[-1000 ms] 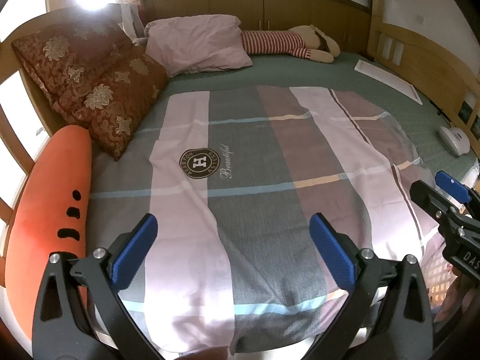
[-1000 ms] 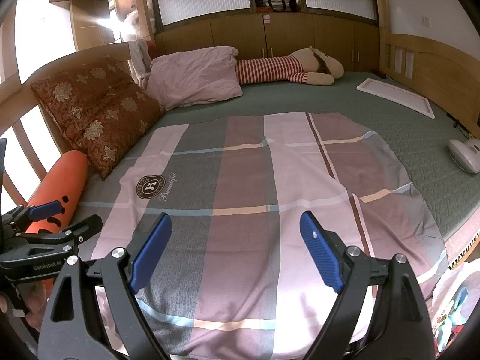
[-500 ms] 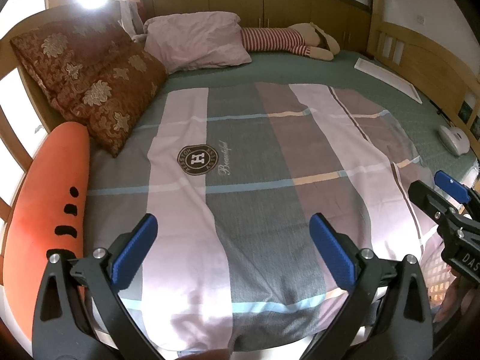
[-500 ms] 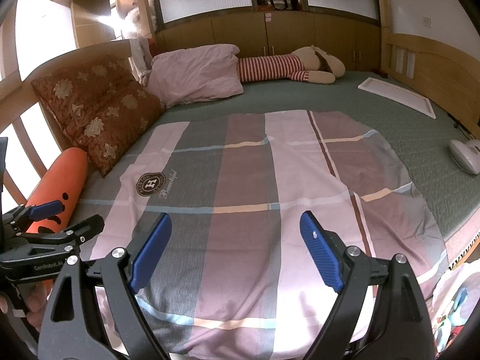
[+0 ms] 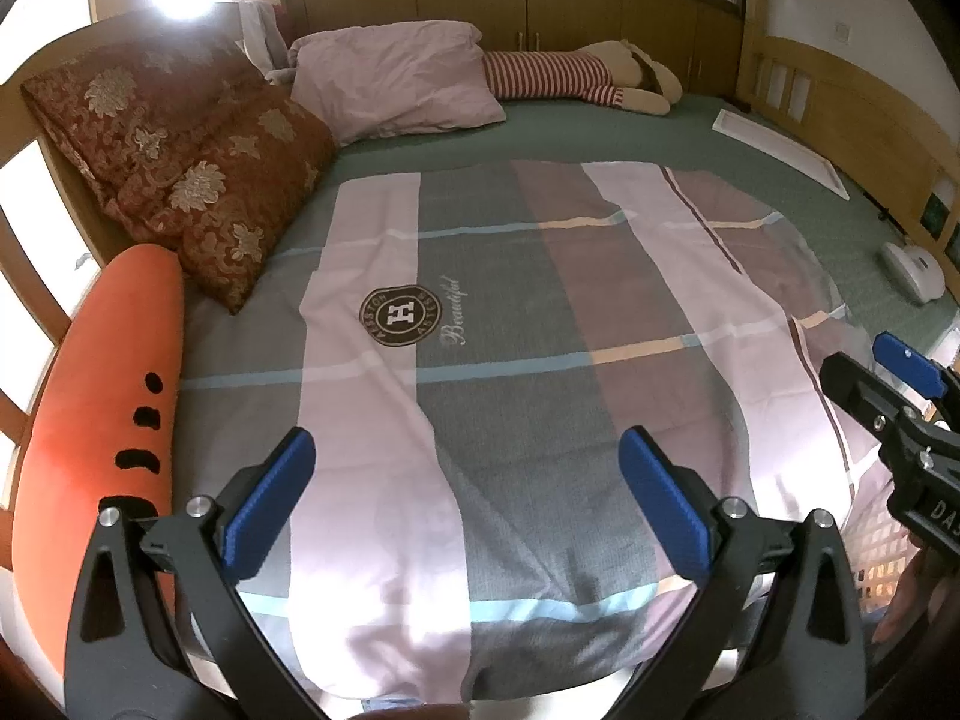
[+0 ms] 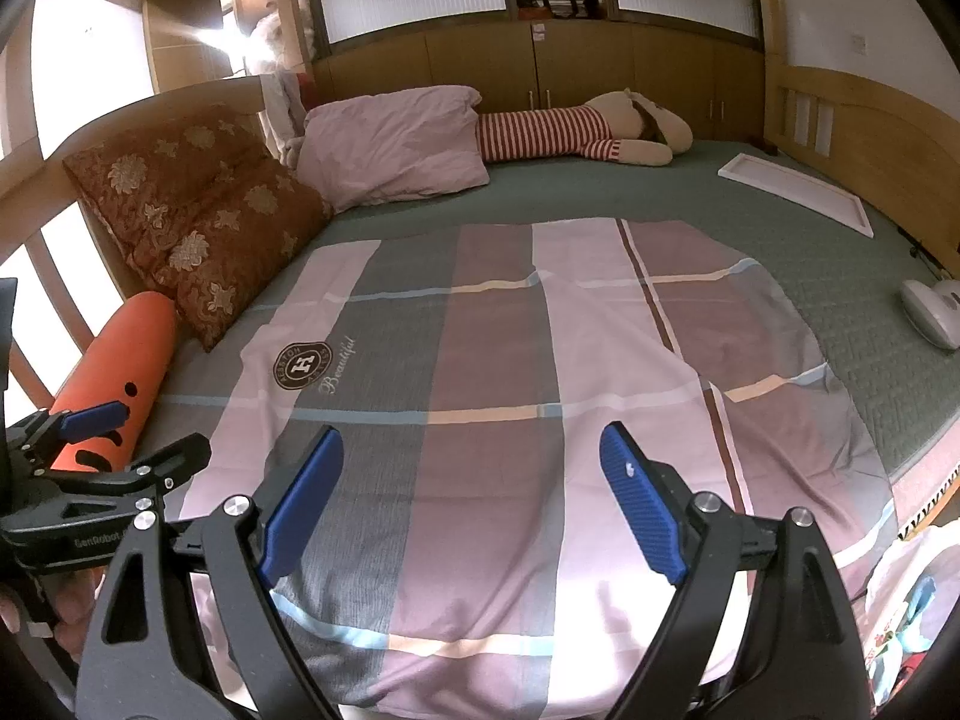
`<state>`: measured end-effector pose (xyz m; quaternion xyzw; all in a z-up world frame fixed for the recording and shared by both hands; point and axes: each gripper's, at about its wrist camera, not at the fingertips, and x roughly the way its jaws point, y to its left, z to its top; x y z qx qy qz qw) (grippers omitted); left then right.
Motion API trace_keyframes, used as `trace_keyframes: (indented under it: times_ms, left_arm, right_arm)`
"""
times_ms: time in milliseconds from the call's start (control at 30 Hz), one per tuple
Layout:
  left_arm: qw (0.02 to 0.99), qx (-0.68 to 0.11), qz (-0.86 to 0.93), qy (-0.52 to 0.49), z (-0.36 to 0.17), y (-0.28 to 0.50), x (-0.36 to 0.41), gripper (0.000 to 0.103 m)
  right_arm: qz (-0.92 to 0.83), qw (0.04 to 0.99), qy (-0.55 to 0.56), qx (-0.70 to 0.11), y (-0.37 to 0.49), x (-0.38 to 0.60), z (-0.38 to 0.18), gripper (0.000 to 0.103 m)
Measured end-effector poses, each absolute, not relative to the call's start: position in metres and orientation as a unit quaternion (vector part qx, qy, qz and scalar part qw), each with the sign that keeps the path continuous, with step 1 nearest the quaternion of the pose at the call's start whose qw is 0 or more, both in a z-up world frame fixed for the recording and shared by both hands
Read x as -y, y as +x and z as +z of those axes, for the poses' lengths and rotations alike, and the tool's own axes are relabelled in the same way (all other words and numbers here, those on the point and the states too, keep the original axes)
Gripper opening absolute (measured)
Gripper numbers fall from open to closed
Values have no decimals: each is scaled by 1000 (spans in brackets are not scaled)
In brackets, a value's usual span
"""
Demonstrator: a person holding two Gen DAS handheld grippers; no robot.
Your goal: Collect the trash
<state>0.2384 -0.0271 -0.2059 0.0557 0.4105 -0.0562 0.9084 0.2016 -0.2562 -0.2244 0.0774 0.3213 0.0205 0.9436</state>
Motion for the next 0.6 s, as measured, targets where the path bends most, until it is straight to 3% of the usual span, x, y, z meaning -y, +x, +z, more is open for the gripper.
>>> trace_keyframes:
  times_ms: [600]
  left_arm:
    - [900,-431,-60,10,-212,237,14,101]
  right_arm:
    - [18,942,76,-327,204,266,-225,85]
